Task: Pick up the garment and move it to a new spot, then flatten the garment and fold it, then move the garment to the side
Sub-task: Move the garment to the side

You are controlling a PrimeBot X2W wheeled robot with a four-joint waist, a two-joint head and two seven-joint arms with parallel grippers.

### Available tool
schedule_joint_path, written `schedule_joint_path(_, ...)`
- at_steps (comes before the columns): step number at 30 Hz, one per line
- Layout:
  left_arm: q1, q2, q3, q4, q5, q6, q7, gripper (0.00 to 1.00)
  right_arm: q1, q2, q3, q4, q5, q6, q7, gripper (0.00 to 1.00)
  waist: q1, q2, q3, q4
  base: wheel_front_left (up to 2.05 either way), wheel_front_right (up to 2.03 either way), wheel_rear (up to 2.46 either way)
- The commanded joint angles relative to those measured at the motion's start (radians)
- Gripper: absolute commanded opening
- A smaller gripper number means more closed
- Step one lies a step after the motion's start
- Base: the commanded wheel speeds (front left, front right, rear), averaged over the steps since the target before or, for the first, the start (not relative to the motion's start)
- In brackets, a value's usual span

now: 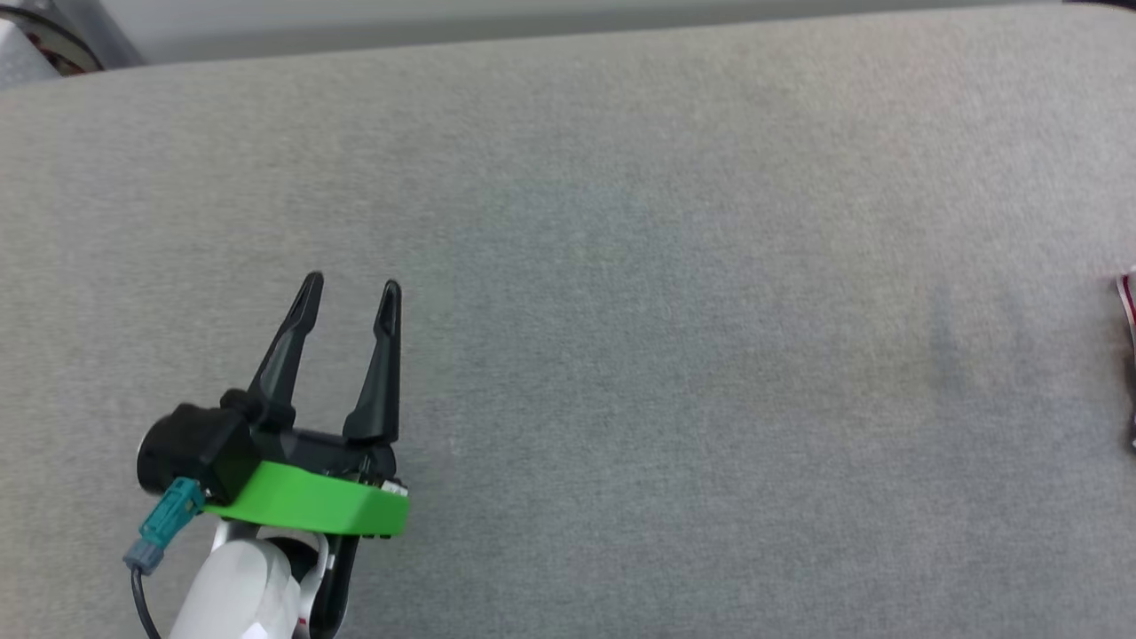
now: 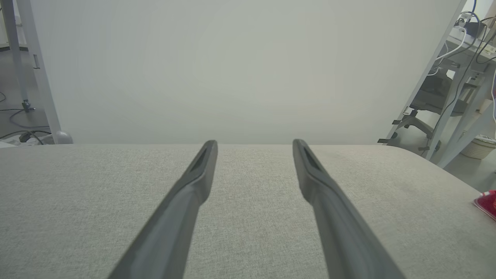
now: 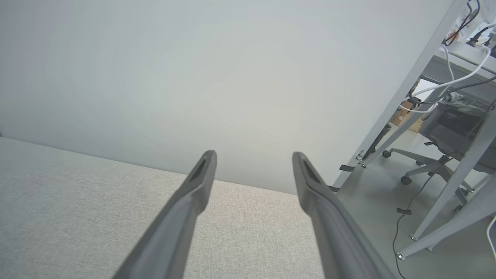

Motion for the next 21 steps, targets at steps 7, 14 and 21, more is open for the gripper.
schedule_joint_path(7,0.05,-0.05,0.056,0.048,0.041,0.003,-0.006,1.0,0.22,0.208,-0.018,-0.209,0.011,-0.001,-0.043,1.0,0.0001,0.0112,-0.136,0.11,0.0,0.0,0.0)
schedule_joint_path(14,0.081,-0.099,0.096,0.084,0.074,-0.007,-0.006,1.0,0.381,0.327,0.018,-0.196,-0.032,-0.001,-0.14,1.0,0.0001,0.0112,-0.167,0.136,0.0,0.0,0.0)
schedule_joint_path(21,0.112,-0.125,0.122,0.132,0.102,-0.015,-0.006,1.0,0.465,0.396,0.023,-0.121,-0.069,-0.001,-0.212,1.0,0.0001,0.0112,-0.192,0.151,0.0,0.0,0.0)
